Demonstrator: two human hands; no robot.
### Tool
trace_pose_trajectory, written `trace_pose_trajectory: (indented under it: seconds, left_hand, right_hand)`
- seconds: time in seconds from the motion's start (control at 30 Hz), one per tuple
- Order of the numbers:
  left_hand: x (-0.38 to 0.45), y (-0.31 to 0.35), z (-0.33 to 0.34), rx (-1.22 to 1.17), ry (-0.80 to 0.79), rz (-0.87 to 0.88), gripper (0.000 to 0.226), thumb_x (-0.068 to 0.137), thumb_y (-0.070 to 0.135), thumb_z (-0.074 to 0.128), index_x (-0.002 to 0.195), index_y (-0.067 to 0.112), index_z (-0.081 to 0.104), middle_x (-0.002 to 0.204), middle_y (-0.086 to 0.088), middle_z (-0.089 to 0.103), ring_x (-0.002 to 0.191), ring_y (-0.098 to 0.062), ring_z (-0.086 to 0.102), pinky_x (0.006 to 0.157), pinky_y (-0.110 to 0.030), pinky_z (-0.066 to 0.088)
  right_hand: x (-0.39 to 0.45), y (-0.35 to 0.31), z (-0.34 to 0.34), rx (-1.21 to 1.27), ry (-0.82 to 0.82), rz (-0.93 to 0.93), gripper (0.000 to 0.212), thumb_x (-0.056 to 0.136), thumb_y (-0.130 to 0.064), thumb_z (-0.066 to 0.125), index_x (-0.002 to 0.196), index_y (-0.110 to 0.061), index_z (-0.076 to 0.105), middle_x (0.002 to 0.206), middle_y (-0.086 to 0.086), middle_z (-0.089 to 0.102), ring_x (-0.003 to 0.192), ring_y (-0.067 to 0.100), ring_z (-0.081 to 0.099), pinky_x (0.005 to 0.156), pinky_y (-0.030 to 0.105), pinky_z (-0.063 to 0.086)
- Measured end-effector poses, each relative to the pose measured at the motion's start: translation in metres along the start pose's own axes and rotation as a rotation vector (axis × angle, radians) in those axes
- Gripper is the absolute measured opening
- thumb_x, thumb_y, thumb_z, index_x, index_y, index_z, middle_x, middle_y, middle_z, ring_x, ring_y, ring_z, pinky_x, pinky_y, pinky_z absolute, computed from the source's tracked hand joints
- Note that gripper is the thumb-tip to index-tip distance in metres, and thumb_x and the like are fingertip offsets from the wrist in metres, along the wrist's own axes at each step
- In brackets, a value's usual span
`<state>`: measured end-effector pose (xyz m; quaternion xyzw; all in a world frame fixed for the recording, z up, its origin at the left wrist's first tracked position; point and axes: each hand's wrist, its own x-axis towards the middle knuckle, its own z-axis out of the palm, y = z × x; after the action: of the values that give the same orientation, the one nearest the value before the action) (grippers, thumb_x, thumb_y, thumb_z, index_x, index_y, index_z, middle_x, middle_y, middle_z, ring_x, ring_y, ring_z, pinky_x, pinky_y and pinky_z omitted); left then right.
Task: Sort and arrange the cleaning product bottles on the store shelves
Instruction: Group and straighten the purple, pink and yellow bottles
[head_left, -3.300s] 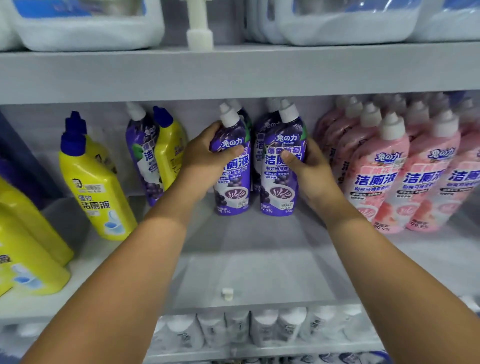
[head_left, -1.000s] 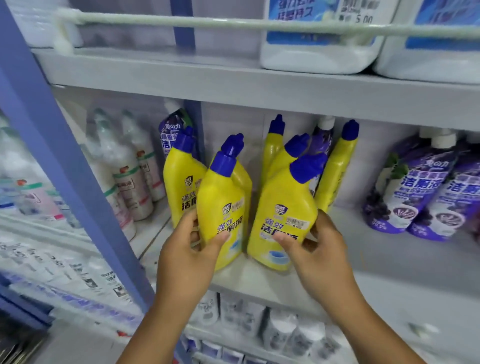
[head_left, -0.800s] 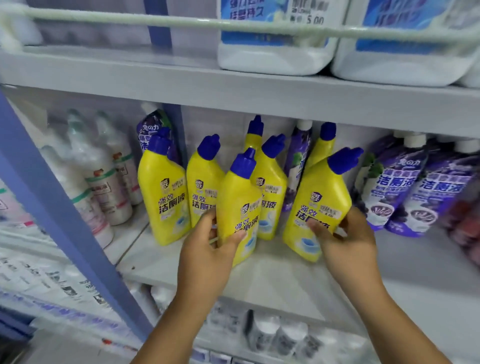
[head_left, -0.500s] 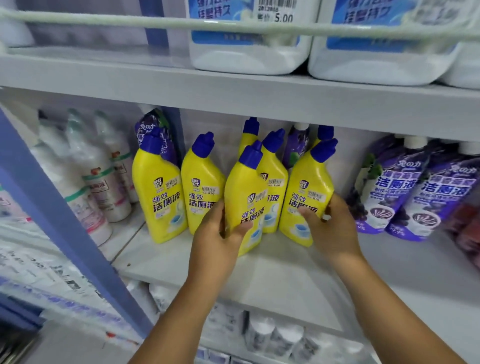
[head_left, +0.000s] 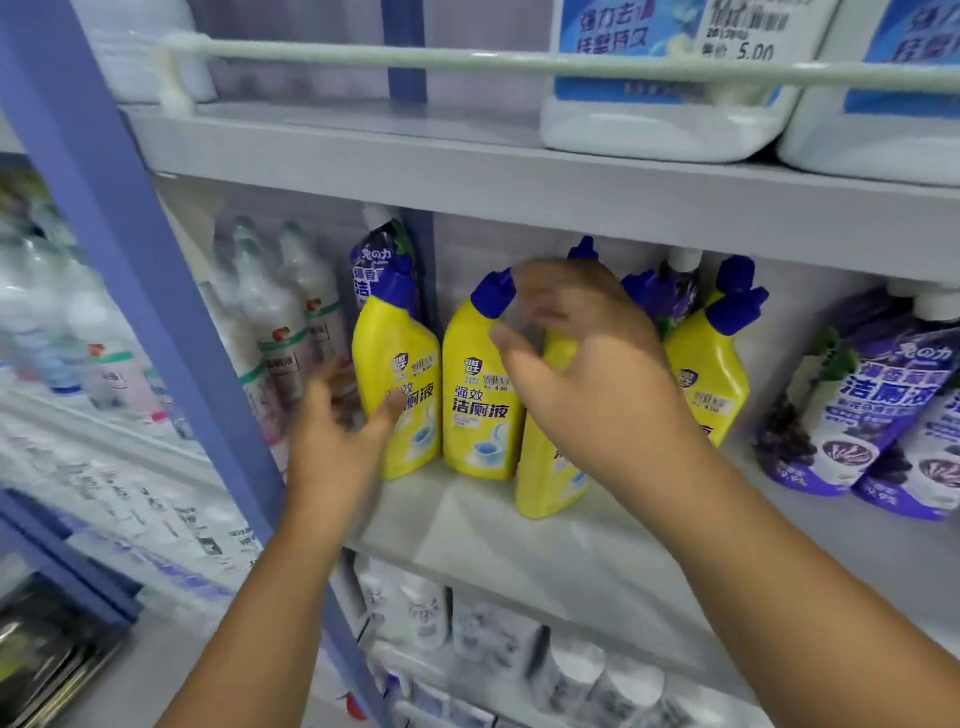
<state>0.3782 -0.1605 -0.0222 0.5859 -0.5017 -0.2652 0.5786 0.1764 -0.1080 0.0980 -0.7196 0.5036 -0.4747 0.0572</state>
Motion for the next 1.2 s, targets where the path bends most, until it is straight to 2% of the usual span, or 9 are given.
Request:
trace_pose_trajectory:
  seconds: [0.1, 0.3, 0.4, 0.47, 0.7, 0.87, 0.93, 1.07, 1.2]
  left_hand:
    - [0.006, -0.012, 0.004, 0.02, -0.072, 0.024, 0.038, 0.087, 0.033, 0.079, 0.12, 0.033, 0.06, 0.109, 0.014, 0.073, 0.101, -0.008, 0.07, 0.093, -0.04, 0.057]
    - [0.01, -0.021, 0.001, -0.041, -0.125, 0.008, 0.033, 0.087, 0.031, 0.08, 0.1, 0.053, 0.059, 0.098, 0.026, 0.073, 0.096, -0.002, 0.07, 0.09, -0.038, 0.058]
    - [0.006, -0.02, 0.001, -0.044, -0.118, 0.017, 0.036, 0.084, 0.036, 0.082, 0.099, 0.058, 0.057, 0.098, 0.028, 0.072, 0.094, -0.005, 0.071, 0.089, -0.041, 0.059]
    - [0.002, -0.018, 0.004, -0.053, -0.11, 0.021, 0.035, 0.083, 0.036, 0.082, 0.099, 0.055, 0.057, 0.099, 0.024, 0.073, 0.094, -0.006, 0.071, 0.09, -0.041, 0.058]
    - [-0.016, -0.008, 0.03, -0.016, -0.165, 0.073, 0.033, 0.084, 0.037, 0.081, 0.106, 0.046, 0.058, 0.096, 0.027, 0.07, 0.088, 0.006, 0.067, 0.081, -0.028, 0.055]
    - [-0.014, 0.003, 0.032, -0.039, -0.245, 0.082, 0.03, 0.084, 0.057, 0.073, 0.105, 0.041, 0.06, 0.098, 0.021, 0.071, 0.089, 0.006, 0.066, 0.076, -0.018, 0.051]
    - [0.002, 0.011, 0.029, -0.101, -0.137, 0.09, 0.032, 0.085, 0.066, 0.057, 0.099, 0.037, 0.062, 0.094, 0.018, 0.071, 0.087, 0.002, 0.066, 0.078, -0.023, 0.051]
    - [0.069, 0.033, 0.034, -0.171, 0.127, 0.156, 0.018, 0.097, 0.034, 0.065, 0.104, 0.018, 0.061, 0.095, 0.004, 0.068, 0.078, 0.003, 0.064, 0.075, -0.02, 0.052]
    - [0.136, 0.042, 0.052, -0.032, 0.097, 0.132, 0.057, 0.087, 0.031, 0.079, 0.134, 0.008, 0.056, 0.125, 0.0, 0.059, 0.109, -0.009, 0.059, 0.097, -0.026, 0.049]
  right_hand:
    - [0.043, -0.008, 0.011, -0.415, -0.255, 0.044, 0.057, 0.096, -0.044, 0.062, 0.145, -0.021, 0.047, 0.145, 0.002, 0.05, 0.135, 0.022, 0.046, 0.104, 0.036, 0.045]
    - [0.09, 0.0, 0.019, -0.571, -0.571, 0.081, 0.041, 0.092, -0.038, 0.067, 0.127, -0.019, 0.062, 0.125, 0.006, 0.061, 0.111, 0.025, 0.058, 0.085, 0.033, 0.049]
    - [0.096, 0.007, 0.019, -0.563, -0.527, 0.1, 0.027, 0.087, -0.035, 0.073, 0.108, -0.017, 0.07, 0.108, 0.005, 0.066, 0.097, 0.025, 0.061, 0.077, 0.032, 0.051]
    - [0.096, 0.011, 0.016, -0.555, -0.475, 0.139, 0.024, 0.086, -0.035, 0.072, 0.104, -0.018, 0.07, 0.108, 0.006, 0.069, 0.098, 0.027, 0.063, 0.083, 0.035, 0.054]
    - [0.102, 0.015, -0.003, -0.519, -0.509, 0.276, 0.034, 0.097, -0.025, 0.061, 0.124, -0.004, 0.063, 0.119, 0.019, 0.067, 0.111, 0.037, 0.063, 0.095, 0.042, 0.051]
    - [0.109, 0.031, 0.0, -0.522, -0.544, 0.28, 0.034, 0.095, -0.031, 0.064, 0.122, -0.011, 0.064, 0.116, 0.014, 0.069, 0.105, 0.032, 0.065, 0.087, 0.037, 0.051]
    - [0.111, 0.037, 0.002, -0.506, -0.549, 0.291, 0.035, 0.095, -0.034, 0.064, 0.123, -0.014, 0.063, 0.117, 0.011, 0.068, 0.105, 0.03, 0.065, 0.081, 0.033, 0.049]
    - [0.111, 0.039, 0.003, -0.5, -0.556, 0.28, 0.039, 0.098, -0.035, 0.061, 0.132, -0.018, 0.059, 0.131, 0.007, 0.062, 0.113, 0.025, 0.059, 0.082, 0.026, 0.039]
    - [0.097, 0.037, -0.005, -0.526, -0.465, 0.244, 0.05, 0.099, -0.04, 0.058, 0.145, -0.025, 0.049, 0.142, 0.003, 0.057, 0.124, 0.024, 0.055, 0.085, 0.023, 0.034]
